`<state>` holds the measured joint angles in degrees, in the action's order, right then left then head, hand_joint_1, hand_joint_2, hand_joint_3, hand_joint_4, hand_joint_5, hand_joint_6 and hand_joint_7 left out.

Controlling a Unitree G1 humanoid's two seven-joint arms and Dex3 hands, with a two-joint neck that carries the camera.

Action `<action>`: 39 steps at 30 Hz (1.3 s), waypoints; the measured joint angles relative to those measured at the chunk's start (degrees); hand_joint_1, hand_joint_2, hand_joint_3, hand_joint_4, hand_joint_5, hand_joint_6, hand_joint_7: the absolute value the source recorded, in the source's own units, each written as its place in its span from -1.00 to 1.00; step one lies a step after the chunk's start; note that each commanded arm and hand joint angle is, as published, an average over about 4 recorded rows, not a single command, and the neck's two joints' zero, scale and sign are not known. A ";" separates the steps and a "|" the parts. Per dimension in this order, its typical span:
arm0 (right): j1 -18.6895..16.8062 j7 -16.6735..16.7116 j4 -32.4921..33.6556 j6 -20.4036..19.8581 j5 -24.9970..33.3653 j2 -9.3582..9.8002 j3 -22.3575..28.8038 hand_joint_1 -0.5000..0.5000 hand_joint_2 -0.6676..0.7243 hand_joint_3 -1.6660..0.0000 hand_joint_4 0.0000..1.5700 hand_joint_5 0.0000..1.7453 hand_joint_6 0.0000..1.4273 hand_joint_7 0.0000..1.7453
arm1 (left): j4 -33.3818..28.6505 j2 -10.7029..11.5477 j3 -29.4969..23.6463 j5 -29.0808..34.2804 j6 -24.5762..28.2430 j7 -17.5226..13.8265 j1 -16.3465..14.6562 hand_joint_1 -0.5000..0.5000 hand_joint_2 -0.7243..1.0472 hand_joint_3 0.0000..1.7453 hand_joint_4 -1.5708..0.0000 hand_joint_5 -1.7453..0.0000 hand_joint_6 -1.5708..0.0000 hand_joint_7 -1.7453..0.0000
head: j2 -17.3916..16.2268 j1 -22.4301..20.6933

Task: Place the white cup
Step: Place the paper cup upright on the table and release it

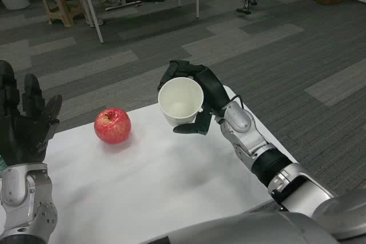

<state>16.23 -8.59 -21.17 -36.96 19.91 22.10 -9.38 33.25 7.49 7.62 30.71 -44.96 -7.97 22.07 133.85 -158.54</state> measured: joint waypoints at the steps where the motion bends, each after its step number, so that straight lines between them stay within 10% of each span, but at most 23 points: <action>1: 0.01 0.18 0.08 0.00 0.00 0.06 -0.18 0.67 0.27 -0.90 1.00 0.89 0.96 0.68 | 0.00 -0.01 -0.10 0.00 -0.04 0.00 -0.01 -1.00 1.00 -0.90 1.00 1.00 1.00 0.92 | -0.02 -0.16; 24: -0.06 1.02 0.79 0.00 0.02 1.35 -1.42 0.67 0.27 -0.90 1.00 0.89 0.96 0.68 | 0.00 -0.08 -0.49 0.02 -0.59 0.00 -0.10 -1.00 1.00 -0.90 1.00 1.00 1.00 0.92 | -0.84 -0.86; 39: -10.68 1.47 -1.38 -0.15 0.00 4.20 -4.64 0.67 0.18 -0.90 0.99 0.89 0.94 0.76 | 0.01 -0.16 -0.76 0.05 -0.68 0.00 -0.13 -1.00 1.00 -0.90 1.00 1.00 1.00 0.92 | -1.92 -0.71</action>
<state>5.55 -7.12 -22.55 -37.12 19.91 26.30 -14.03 33.26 7.34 6.86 30.76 -45.64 -7.97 21.93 131.93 -159.25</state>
